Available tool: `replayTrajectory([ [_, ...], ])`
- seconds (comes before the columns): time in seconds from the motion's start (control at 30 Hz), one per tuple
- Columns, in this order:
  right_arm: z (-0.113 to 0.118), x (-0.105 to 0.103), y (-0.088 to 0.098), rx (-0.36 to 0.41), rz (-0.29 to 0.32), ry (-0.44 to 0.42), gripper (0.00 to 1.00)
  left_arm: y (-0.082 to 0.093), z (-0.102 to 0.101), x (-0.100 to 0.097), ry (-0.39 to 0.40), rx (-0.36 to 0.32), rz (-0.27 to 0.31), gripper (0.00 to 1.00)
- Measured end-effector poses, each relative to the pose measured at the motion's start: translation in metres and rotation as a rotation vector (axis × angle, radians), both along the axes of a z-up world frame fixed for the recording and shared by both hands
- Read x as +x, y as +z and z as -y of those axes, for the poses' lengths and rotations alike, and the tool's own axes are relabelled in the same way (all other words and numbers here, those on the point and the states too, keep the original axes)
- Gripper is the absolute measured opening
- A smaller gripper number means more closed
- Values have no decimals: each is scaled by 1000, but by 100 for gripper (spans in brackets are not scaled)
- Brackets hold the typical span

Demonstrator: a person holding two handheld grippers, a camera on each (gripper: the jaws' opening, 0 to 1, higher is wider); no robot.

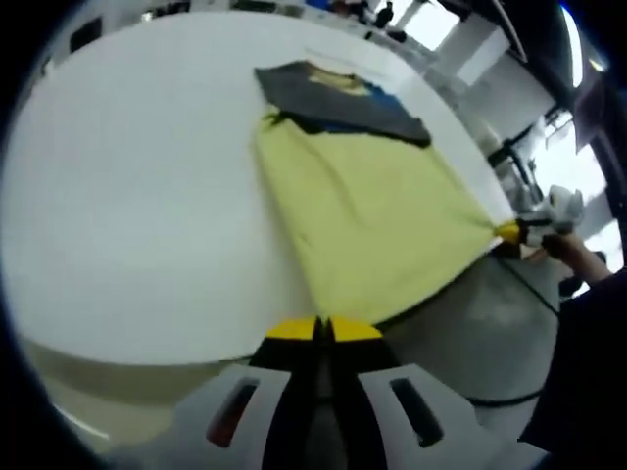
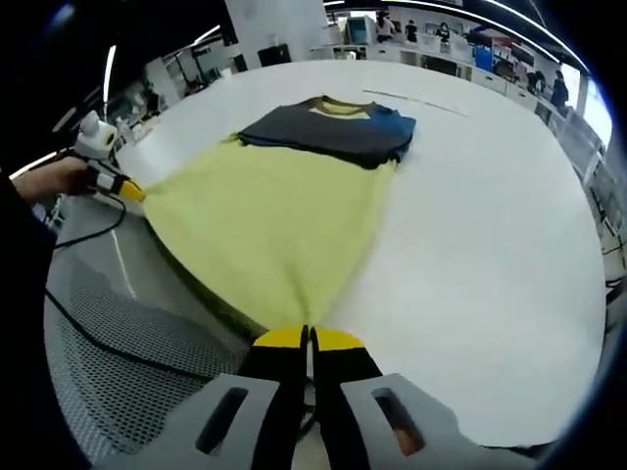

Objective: Fold the garment on the visible template until the final outline fits inside the template.

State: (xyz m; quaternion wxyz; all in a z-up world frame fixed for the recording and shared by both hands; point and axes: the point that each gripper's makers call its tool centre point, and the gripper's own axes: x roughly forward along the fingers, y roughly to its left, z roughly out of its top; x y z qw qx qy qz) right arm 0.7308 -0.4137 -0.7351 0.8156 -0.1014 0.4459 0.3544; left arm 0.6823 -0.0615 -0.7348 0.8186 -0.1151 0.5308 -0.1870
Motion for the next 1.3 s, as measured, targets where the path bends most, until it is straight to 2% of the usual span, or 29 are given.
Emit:
replayTrajectory([
  [0.37, 5, -18, 17, 31, -10, 8, 2, 17, 2, -15, -7, -23, -5, 0],
  [0.93, 4, -46, 39, 50, -30, 76, 1, 37, 0, -35, 18, -69, -18, 0],
  [1.3, 7, -51, 51, 71, -31, 80, 1, 61, 3, -35, 10, -92, 8, 0],
])
